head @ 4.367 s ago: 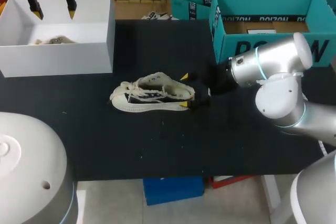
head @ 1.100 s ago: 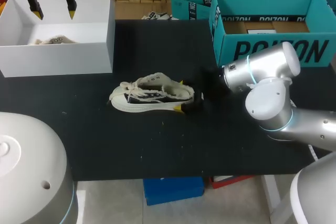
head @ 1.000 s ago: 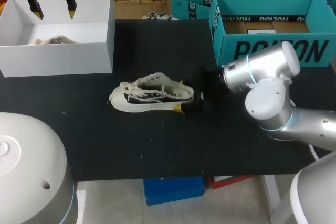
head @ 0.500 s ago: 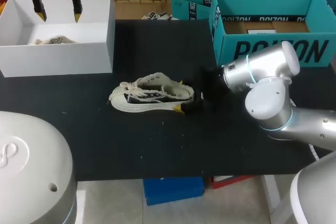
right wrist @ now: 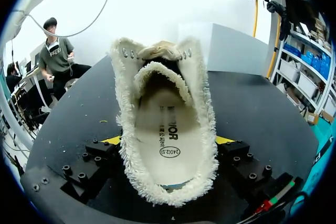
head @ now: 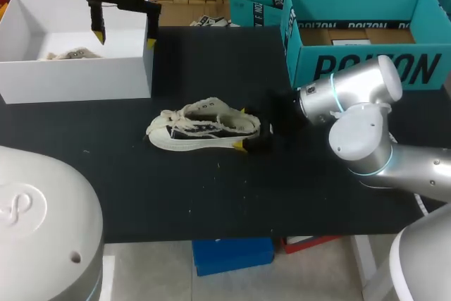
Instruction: Take the shoe out of the shoebox, open the shoe tongue, remove and reinsert the insole, then place the shoe into the shoebox
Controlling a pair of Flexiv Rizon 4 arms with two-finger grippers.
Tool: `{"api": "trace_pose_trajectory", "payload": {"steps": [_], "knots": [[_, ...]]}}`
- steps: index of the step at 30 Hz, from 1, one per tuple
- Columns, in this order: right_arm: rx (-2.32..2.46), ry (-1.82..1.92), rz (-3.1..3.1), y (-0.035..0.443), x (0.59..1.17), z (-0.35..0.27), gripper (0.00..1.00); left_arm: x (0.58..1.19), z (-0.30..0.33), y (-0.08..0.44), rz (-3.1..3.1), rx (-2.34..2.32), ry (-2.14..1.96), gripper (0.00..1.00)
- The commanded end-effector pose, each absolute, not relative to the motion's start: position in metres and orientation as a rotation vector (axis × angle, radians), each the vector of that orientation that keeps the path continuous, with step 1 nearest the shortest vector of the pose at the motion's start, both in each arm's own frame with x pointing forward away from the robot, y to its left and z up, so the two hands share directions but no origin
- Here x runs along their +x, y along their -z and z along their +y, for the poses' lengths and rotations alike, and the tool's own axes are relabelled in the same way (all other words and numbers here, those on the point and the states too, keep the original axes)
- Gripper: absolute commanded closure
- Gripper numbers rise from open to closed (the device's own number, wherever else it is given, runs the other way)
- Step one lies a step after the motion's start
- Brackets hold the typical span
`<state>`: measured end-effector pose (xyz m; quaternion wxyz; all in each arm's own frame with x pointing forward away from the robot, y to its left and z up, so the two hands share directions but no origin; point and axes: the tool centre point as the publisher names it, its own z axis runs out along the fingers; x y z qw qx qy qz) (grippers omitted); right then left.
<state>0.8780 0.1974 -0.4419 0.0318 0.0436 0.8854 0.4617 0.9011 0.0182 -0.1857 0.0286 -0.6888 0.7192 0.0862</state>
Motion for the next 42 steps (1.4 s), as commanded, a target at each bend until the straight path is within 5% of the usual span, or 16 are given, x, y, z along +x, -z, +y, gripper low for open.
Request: {"api": "trace_pose_trajectory", "payload": {"steps": [1, 24, 42], "knots": [[0.137, -1.419, 2.728, 0.444, 0.879, 0.2, 1.0, 0.886, -0.007, 0.193, 2.169, -2.06, -0.341, 0.0], [0.137, -1.419, 2.728, 0.444, 0.879, 0.2, 1.0, 0.882, -0.021, 0.205, 2.178, -2.062, -0.369, 0.0], [0.137, -1.419, 2.728, 0.444, 0.879, 0.2, 1.0, 0.871, -0.098, 0.249, 2.181, -1.924, -0.481, 0.0]]}}
